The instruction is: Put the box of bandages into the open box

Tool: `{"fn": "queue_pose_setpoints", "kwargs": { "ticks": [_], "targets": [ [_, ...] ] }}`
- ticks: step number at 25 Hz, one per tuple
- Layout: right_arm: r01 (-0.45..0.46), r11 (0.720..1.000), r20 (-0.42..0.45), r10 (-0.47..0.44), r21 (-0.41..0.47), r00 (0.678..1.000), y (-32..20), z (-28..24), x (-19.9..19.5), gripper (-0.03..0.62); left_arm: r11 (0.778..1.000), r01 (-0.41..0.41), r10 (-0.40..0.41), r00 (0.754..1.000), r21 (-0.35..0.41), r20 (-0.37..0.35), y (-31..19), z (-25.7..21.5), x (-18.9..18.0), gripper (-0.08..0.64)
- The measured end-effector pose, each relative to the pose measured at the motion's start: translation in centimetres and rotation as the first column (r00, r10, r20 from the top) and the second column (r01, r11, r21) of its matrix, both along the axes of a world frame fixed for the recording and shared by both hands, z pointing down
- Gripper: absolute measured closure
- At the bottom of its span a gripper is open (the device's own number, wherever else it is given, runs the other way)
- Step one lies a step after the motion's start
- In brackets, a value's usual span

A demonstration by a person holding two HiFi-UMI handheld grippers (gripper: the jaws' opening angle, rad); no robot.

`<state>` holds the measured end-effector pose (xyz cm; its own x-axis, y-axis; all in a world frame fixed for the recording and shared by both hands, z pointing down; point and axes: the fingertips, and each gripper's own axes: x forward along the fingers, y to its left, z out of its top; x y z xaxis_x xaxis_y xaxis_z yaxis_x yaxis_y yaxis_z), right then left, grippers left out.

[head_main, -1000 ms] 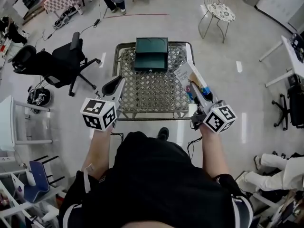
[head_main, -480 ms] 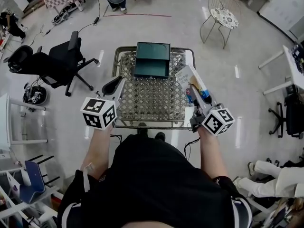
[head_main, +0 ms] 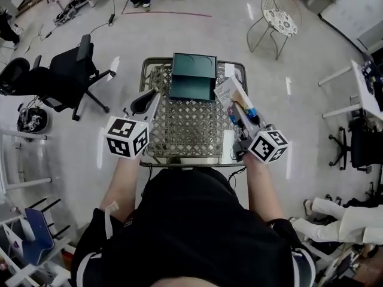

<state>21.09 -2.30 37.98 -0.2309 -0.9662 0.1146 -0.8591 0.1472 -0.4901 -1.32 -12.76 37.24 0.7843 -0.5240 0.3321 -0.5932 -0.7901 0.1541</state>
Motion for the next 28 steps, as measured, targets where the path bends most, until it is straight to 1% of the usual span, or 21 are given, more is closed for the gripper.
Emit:
{"fn": "queue_pose_setpoints", "kwargs": {
  "ticks": [5,9,11,17,24,28],
  "targets": [
    [0.043,0.996,0.018,-0.041,-0.075,0.999,-2.2,2.8,-1.4,0.503,0.999,-0.020,0.020,1.000,-0.049,0.002,0.0,2.2,0.2,0.515],
    [0.044,0.990,0.069,-0.035,-0.134,0.997,-3.8,6.0,-1.1,0.503,0.996,-0.010,0.010,1.000,-0.090,0.006,-0.1,3.8,0.7,0.516],
    [0.061,0.984,0.084,-0.047,-0.170,0.995,-4.2,7.6,-0.8,0.503,0.995,-0.004,0.005,1.000,-0.103,0.010,0.2,4.2,1.2,0.517],
    [0.128,0.955,0.095,-0.106,-0.268,0.990,-5.5,12.3,0.6,0.503,0.993,0.040,-0.039,0.999,-0.115,0.016,0.0,4.4,2.7,0.518],
    [0.208,0.910,0.106,-0.182,-0.359,0.978,-8.4,17.4,0.5,0.503,0.979,0.090,-0.081,0.995,-0.182,0.057,-0.1,7.1,3.4,0.518],
    [0.242,0.885,0.101,-0.220,-0.398,0.970,-10.6,19.9,0.4,0.503,0.974,0.112,-0.098,0.992,-0.198,0.079,-0.9,8.3,3.5,0.518]
  ]
}}
